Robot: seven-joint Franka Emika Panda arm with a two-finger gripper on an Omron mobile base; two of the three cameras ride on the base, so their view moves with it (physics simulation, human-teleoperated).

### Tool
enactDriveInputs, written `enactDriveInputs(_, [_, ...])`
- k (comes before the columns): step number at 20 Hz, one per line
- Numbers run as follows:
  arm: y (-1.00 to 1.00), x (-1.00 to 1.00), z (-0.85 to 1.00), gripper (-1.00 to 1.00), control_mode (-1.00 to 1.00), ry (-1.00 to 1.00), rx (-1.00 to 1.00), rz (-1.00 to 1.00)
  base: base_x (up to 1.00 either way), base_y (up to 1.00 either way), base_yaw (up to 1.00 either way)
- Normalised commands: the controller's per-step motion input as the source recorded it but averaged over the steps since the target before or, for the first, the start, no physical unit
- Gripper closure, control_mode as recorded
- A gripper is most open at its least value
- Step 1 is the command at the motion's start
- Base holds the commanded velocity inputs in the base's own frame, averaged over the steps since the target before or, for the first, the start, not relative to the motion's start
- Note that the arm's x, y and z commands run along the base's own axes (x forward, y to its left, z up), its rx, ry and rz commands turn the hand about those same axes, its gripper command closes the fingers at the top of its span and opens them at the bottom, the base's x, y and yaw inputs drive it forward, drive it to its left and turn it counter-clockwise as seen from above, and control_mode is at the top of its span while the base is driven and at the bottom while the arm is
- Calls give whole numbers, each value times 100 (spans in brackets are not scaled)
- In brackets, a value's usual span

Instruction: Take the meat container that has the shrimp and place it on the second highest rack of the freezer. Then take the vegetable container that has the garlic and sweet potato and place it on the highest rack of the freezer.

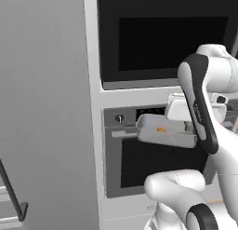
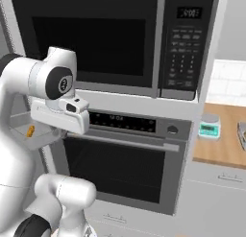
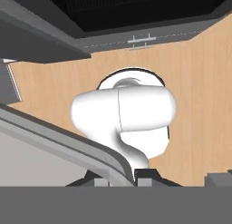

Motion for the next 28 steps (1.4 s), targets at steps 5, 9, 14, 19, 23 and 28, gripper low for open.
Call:
enactDriveInputs(5, [0,0,0,100,100,0,0,0,-24,100,0])
enactDriveInputs(9, [0,0,0,100,100,0,0,0,-28,100,0])
enactDriveInputs(14, [0,0,0,100,100,0,0,0,-12,98,0])
enactDriveInputs(19, [0,0,0,100,100,0,0,0,0,83,-1])
enactDriveInputs(23, [0,0,0,100,100,0,0,0,3,73,-8])
enactDriveInputs(28, [0,0,0,100,100,0,0,0,71,46,-19])
